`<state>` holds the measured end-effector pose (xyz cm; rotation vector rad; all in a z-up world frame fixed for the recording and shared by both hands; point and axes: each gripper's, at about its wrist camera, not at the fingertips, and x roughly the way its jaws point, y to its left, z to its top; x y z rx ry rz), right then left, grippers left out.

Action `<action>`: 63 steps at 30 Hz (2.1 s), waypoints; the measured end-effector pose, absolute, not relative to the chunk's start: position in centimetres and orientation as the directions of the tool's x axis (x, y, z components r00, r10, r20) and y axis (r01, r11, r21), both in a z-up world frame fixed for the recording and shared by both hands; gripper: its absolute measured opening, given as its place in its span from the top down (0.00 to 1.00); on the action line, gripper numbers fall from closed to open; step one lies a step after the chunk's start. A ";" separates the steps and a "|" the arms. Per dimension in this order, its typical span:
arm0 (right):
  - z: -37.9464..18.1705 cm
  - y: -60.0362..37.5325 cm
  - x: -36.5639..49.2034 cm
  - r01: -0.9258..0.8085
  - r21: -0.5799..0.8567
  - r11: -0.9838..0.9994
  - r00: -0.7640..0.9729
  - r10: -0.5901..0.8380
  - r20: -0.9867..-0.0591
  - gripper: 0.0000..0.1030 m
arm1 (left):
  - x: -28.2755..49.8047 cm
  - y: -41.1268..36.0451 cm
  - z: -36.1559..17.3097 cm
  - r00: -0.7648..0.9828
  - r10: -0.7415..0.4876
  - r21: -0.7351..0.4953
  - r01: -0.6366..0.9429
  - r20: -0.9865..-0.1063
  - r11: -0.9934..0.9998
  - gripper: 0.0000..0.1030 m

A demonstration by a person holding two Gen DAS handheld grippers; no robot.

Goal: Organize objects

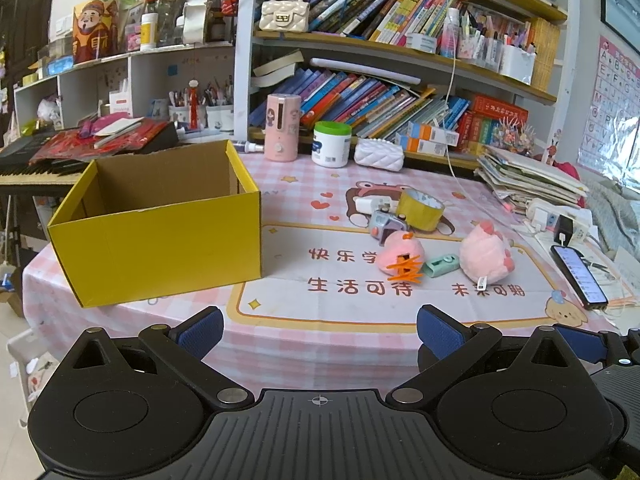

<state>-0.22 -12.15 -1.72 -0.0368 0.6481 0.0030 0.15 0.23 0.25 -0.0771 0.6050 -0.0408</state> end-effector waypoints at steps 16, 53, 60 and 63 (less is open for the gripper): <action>-2.2 -12.3 -0.4 -0.020 -0.028 0.999 0.793 -0.001 -0.609 0.00 | 0.0 0.2 -0.2 0.820 -0.054 -0.081 0.009 -0.571 0.997 0.00; -1.9 -12.8 -0.6 -0.014 -0.022 1.000 0.792 -0.002 -0.610 0.00 | -0.2 -0.3 0.1 0.820 -0.058 -0.073 0.020 -0.569 0.997 0.00; -1.8 -12.8 -0.6 -0.013 -0.022 1.000 0.793 -0.004 -0.609 0.00 | -0.2 -0.3 0.4 0.822 -0.058 -0.072 0.021 -0.566 0.997 0.00; -1.6 -12.7 -0.7 -0.010 -0.024 1.000 0.795 -0.006 -0.607 0.00 | -0.2 -0.2 0.5 0.823 -0.062 -0.073 0.025 -0.564 0.997 0.00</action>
